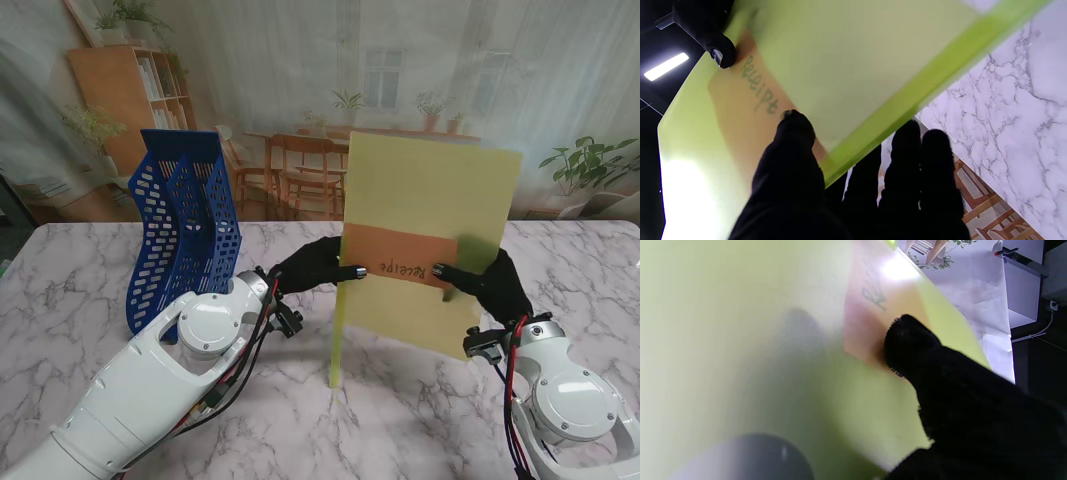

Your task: Open the sliding file folder, put the receipt in and insert it into the document holder

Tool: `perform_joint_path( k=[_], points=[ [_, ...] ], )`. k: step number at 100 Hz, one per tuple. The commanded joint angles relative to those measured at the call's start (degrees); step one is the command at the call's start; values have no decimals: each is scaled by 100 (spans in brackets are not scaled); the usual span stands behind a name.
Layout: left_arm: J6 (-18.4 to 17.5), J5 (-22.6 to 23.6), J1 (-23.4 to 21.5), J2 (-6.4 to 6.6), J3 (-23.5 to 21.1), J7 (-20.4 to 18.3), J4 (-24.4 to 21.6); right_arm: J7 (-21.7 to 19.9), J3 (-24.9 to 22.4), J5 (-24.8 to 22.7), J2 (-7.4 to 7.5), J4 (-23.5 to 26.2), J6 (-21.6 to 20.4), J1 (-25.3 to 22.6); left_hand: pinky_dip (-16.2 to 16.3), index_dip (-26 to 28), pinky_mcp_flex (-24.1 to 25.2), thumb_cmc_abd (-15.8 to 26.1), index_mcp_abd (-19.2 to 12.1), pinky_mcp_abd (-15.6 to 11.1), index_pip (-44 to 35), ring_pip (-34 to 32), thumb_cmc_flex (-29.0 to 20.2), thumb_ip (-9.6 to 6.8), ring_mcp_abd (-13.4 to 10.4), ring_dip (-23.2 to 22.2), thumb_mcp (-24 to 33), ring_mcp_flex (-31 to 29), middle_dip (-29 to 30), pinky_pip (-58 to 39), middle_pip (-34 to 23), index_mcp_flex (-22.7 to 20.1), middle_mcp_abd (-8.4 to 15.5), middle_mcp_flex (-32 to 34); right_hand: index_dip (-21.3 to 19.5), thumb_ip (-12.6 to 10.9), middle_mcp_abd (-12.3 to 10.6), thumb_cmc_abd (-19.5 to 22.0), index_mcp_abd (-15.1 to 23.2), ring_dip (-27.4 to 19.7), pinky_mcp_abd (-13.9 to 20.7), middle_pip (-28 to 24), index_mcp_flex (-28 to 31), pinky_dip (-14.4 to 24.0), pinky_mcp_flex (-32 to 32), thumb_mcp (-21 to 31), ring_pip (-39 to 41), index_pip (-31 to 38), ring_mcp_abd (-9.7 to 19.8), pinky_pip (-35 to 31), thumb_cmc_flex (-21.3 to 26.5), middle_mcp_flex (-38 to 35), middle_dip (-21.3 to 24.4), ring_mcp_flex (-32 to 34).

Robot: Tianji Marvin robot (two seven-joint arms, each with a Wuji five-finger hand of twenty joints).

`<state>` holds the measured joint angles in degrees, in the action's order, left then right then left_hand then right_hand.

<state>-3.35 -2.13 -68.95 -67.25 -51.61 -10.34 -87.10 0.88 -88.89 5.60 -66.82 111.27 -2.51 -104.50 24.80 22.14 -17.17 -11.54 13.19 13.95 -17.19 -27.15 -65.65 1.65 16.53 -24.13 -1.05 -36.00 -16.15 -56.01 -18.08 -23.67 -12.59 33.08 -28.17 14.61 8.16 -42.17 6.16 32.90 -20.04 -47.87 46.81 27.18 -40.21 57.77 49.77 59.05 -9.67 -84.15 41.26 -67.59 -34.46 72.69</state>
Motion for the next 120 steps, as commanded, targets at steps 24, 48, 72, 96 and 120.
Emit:
perform_joint_path(
  k=[24,48,72,96,120],
  points=[
    [84,-246,-72,127,-5,-602,197,11,-132,156,-32,126,-205,-125,-24,84,438,191,-430,-358,123,517,-831,-252,-147,120,570,621,284,551,400,297,-24,-1440,-280,-57,-131,257,842,107,226,-190,-14,-98,-117,466,369,568,144,-212,374,29,-138,210],
    [167,-345,-77,58,56,-473,322,153,-89,173,-65,95,-186,-111,160,1269,-22,-169,-467,-449,-1255,142,-831,-106,-170,-24,1492,-10,-257,118,-213,-38,154,-7,-275,-60,-156,311,844,102,213,-169,-47,-125,-140,410,299,568,154,-195,379,74,-151,196],
    [150,-251,-49,24,77,-321,385,225,-78,93,-73,102,-239,-131,299,1734,-607,-671,-494,-406,-2386,-330,-832,66,-126,-472,1032,-809,-1895,-443,839,-403,264,1969,-280,-67,-165,349,846,101,208,-172,-67,-147,-129,375,241,569,160,-169,390,96,-159,195],
    [60,177,14,111,117,-413,413,288,-129,-56,-73,26,-434,-157,234,1304,-970,-722,-452,-421,-2558,-277,-831,101,-260,-296,1056,-1205,-1342,-561,1137,-859,335,2605,-304,-69,-248,376,943,126,271,-186,-81,-171,-99,372,227,570,187,-139,366,97,-177,194],
    [18,190,18,87,123,-305,345,309,-142,-262,-62,-38,-506,-183,239,1239,-1068,-720,-521,-406,-2769,-410,-832,81,-242,-295,948,-1336,-1315,-695,970,-1015,340,2753,-296,-71,-209,353,923,184,276,-192,-43,-176,-145,401,305,570,165,-160,380,60,-202,222]
  ],
)
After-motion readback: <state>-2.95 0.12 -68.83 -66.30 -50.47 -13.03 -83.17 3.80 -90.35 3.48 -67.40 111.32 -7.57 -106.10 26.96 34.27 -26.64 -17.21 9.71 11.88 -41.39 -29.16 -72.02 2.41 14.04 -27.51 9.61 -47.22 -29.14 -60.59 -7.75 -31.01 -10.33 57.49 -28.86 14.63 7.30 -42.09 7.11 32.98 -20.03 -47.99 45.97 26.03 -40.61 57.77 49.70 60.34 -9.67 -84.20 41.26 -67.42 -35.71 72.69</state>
